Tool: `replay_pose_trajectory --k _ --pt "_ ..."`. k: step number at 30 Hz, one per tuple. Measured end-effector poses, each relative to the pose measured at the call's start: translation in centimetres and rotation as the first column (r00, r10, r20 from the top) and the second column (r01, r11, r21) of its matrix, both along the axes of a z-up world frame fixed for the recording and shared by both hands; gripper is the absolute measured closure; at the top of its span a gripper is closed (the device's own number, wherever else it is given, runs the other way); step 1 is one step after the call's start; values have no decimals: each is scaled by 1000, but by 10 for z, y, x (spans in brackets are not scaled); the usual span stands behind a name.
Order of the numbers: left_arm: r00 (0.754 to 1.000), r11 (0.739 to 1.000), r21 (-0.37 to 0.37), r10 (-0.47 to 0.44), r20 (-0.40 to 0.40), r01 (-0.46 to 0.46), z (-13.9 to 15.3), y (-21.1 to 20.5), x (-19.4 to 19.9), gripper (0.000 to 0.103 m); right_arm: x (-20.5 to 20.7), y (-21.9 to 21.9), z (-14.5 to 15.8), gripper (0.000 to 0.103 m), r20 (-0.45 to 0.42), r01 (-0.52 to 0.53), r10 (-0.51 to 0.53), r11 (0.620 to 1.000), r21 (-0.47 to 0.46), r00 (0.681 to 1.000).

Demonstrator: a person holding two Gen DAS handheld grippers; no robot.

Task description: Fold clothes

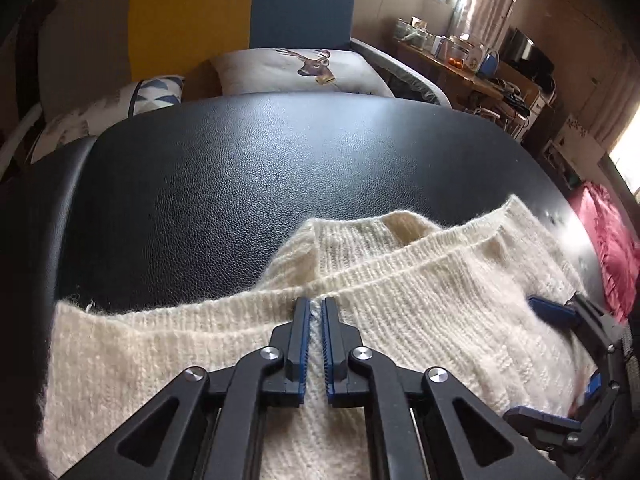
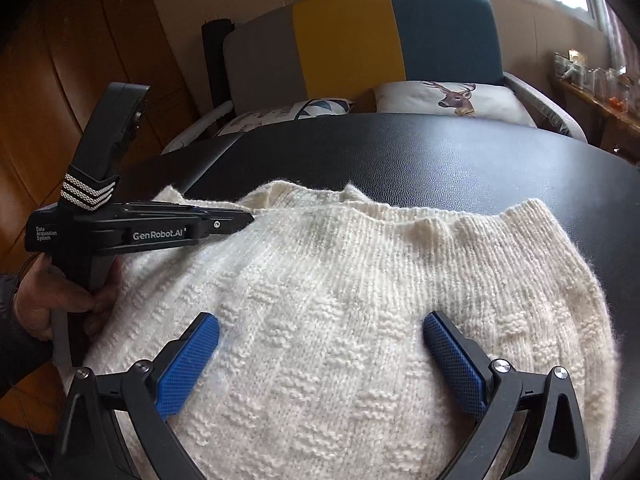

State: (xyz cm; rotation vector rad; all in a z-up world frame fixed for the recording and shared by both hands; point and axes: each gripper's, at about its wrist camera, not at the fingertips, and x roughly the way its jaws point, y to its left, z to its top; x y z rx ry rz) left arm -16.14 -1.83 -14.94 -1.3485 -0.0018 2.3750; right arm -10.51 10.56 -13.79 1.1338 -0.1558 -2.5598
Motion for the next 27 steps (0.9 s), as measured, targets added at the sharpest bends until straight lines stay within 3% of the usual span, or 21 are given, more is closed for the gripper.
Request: replay_pose_trajectory --k 2,4,7,11,15,19,21,23,25,27 --pt "1000 999 32 4 7 -4 10 -6 2 90 0 2 1 0 5 -4 4 1000 -12 1000" --pt "1000 993 117 16 9 -17 28 -22 9 87 0 7 7 0 11 -9 9 999 -37 1000" --pt "997 959 275 70 20 -73 51 -68 26 81 6 18 18 0 4 -5 5 996 -85 1000" --pt "971 892 383 223 89 -240 58 -154 48 74 25 37 32 0 -18 22 -25 992 -127 1000" --pt "919 832 391 345 191 -394 41 -227 72 67 45 47 29 0 6 45 -45 994 -104 999" --pt "917 816 426 303 260 -391 22 -231 81 54 50 48 15 0 47 71 -67 993 -98 997" --pt "914 807 443 281 293 -390 13 -233 86 53 49 46 13 0 42 71 -67 994 -86 997" --pt "913 824 422 259 315 -379 5 -224 84 52 48 44 11 0 45 73 -70 995 -73 997" --pt "905 856 336 295 308 -393 -1 -215 81 52 48 43 9 0 45 75 -72 995 -72 996" --pt "895 861 285 344 283 -421 -4 -214 78 53 49 44 8 0 37 73 -70 994 -79 997"
